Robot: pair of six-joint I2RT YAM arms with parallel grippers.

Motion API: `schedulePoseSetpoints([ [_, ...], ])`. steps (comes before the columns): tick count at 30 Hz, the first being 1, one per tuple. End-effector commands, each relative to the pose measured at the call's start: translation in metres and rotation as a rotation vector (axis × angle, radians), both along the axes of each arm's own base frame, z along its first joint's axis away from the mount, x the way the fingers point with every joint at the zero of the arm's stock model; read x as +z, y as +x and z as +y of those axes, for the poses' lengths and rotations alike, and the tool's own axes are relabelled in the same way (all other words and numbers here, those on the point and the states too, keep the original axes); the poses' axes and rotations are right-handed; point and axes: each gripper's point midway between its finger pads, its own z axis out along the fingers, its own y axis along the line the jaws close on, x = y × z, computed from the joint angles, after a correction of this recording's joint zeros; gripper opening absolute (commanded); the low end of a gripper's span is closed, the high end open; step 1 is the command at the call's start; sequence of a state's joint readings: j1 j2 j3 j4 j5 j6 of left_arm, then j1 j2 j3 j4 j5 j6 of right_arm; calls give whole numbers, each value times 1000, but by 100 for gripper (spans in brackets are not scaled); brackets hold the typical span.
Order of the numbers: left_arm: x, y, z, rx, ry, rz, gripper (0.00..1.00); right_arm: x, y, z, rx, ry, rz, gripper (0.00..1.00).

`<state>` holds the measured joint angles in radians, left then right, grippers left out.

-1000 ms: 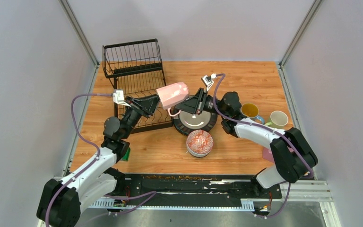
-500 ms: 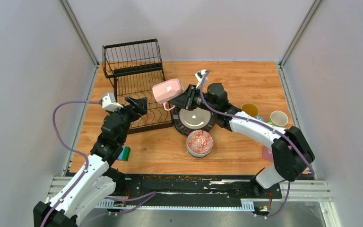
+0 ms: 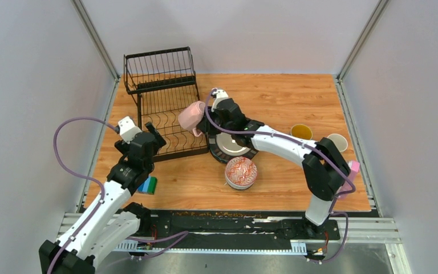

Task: Load the mixed dishes into the dish rack
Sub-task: Turn the cup upside down in the dish rack.

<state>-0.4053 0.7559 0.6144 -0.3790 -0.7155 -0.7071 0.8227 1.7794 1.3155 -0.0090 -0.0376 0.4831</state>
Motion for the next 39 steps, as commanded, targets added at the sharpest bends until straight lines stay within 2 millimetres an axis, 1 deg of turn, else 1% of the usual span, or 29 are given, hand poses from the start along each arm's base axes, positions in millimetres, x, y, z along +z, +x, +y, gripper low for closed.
schedulePoseSetpoints([
  [1, -5, -3, 28, 110, 81, 98, 100, 54, 28, 24, -55, -20, -236, 0],
  [2, -9, -3, 36, 138, 75, 117, 100, 50, 29, 28, -55, -43, -248, 0],
  [3, -18, 0, 34, 121, 48, 147, 100, 49, 31, 32, -53, -55, -255, 0],
  [4, -22, 0, 45, 156, 24, 160, 100, 47, 32, 36, -51, -68, -262, 0],
  [5, -32, 2, 41, 131, -21, 185, 100, 45, 34, 39, -52, -77, -267, 0],
  [6, -34, 2, 52, 166, -50, 183, 100, 45, 36, 43, -52, -82, -275, 0],
  [7, -41, 5, 47, 140, -94, 180, 100, 43, 37, 48, -48, -90, -283, 0],
  [8, -44, 5, 55, 162, -119, 175, 100, 37, 38, 51, -43, -113, -286, 0],
  [9, -48, 8, 51, 141, -157, 163, 100, 32, 37, 55, -33, -138, -289, 0],
  [11, -51, 11, 54, 141, -191, 149, 100, 27, 40, 65, -23, -167, -308, 0],
  [15, -58, 13, 64, 161, -191, 143, 100, 17, 46, 80, -11, -211, -328, 0],
  [17, -63, 14, 69, 171, -186, 148, 100, 16, 50, 86, -11, -206, -332, 0],
  [18, -68, 14, 69, 160, -183, 165, 100, 14, 51, 89, -8, -206, -331, 0],
  [19, -68, 16, 71, 160, -182, 158, 100, 12, 52, 94, -1, -203, -331, 0],
  [20, -73, 16, 71, 156, -183, 172, 100, 9, 54, 97, 4, -207, -328, 0],
  [23, -76, 22, 71, 147, -190, 171, 99, -2, 59, 107, 19, -240, -315, 0],
  [27, -84, 27, 68, 124, -207, 188, 95, -16, 64, 112, 22, -293, -307, 0],
  [33, -90, 28, 67, 107, -208, 203, 92, -27, 68, 109, 23, -367, -302, 0],
  [35, -90, 29, 66, 104, -211, 199, 91, -25, 66, 110, 37, -365, -299, 4],
  [37, -91, 31, 65, 99, -215, 194, 90, -24, 64, 114, 51, -359, -300, 11],
  [39, -91, 32, 64, 92, -220, 194, 89, -27, 65, 117, 53, -372, -303, 18],
])
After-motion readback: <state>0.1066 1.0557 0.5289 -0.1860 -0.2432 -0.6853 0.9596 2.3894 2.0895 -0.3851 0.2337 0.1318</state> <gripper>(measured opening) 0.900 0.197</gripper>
